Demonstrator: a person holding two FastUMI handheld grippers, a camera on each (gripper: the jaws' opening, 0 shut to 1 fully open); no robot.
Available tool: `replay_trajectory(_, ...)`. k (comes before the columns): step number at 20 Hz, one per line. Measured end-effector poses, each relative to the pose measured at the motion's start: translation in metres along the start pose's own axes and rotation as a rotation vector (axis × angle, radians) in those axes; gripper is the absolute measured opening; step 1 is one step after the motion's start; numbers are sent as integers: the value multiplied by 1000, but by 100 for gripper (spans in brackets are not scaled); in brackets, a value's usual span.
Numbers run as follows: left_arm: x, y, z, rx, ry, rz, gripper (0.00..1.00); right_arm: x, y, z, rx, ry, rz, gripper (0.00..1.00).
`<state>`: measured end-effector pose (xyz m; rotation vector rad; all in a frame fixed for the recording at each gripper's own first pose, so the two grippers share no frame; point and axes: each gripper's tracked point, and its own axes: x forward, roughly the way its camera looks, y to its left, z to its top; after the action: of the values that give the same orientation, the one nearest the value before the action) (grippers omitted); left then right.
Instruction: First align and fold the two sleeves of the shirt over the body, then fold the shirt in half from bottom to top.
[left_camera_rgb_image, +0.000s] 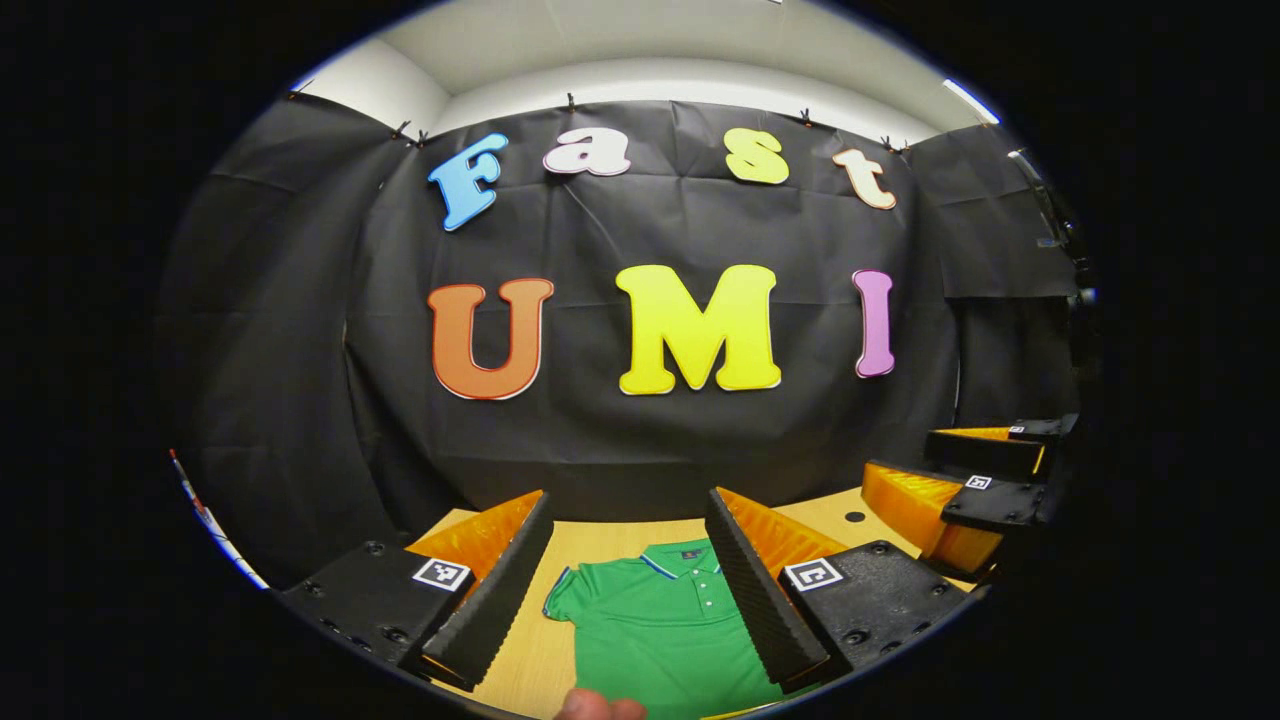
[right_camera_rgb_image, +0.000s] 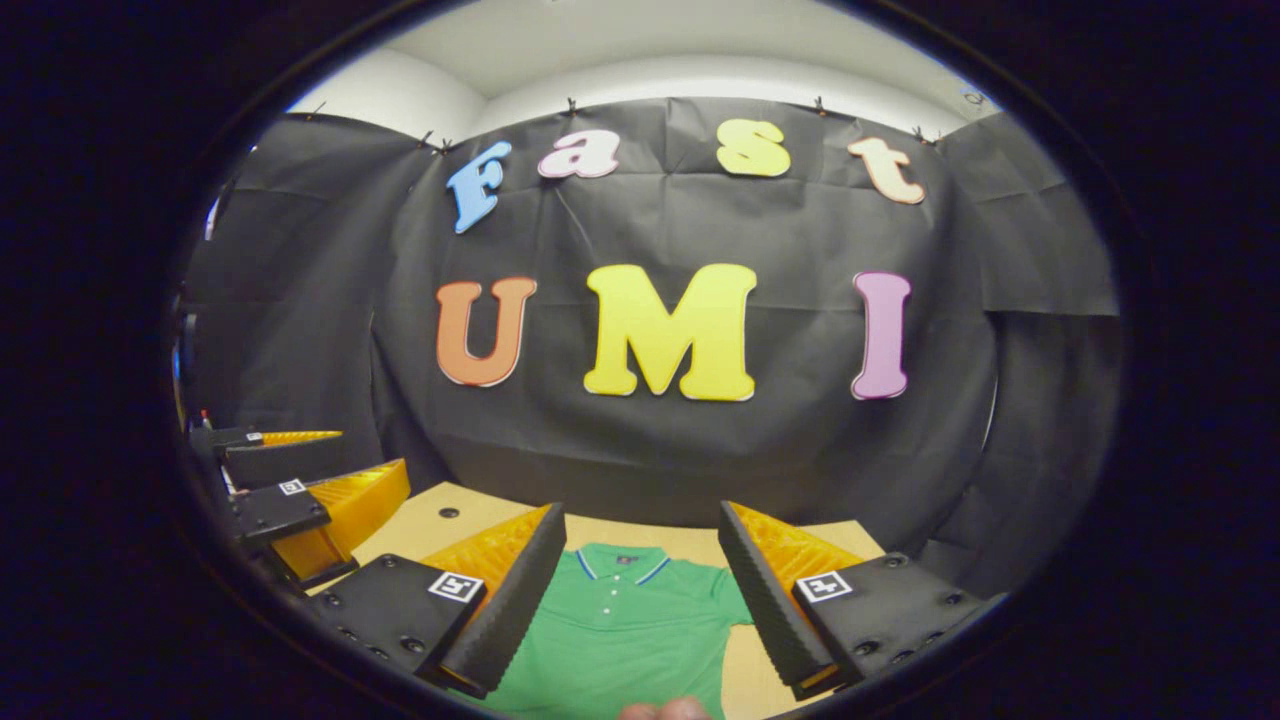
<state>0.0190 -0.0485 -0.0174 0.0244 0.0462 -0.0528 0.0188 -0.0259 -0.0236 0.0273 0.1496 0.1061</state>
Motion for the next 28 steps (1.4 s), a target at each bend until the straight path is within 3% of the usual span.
replay_trajectory(5,5,-17,-33,-4,74,-22,98,7,-32,-37,56,132,-16,97)
replay_trajectory(7,14,-26,-42,-31,105,-28,98,23,-59,-77,100,307,-22,97)
replay_trajectory(9,23,-33,-46,-41,117,-32,98,32,-78,-98,143,402,-35,98)
replay_trajectory(11,32,-42,-52,-37,135,-62,98,59,-109,-128,185,547,-59,97)
replay_trajectory(17,42,-48,-85,-34,237,-84,98,140,-174,-184,307,756,-126,99)
replay_trajectory(21,51,-34,-96,-34,266,-29,99,187,-200,-232,336,869,-161,96)
replay_trajectory(22,53,-29,-100,-28,278,-2,98,196,-203,-244,342,892,-166,99)
replay_trajectory(23,53,-23,-102,-26,285,25,99,206,-205,-253,359,907,-164,96)
replay_trajectory(28,53,-11,-125,-92,351,107,98,245,-217,-292,404,978,-143,98)
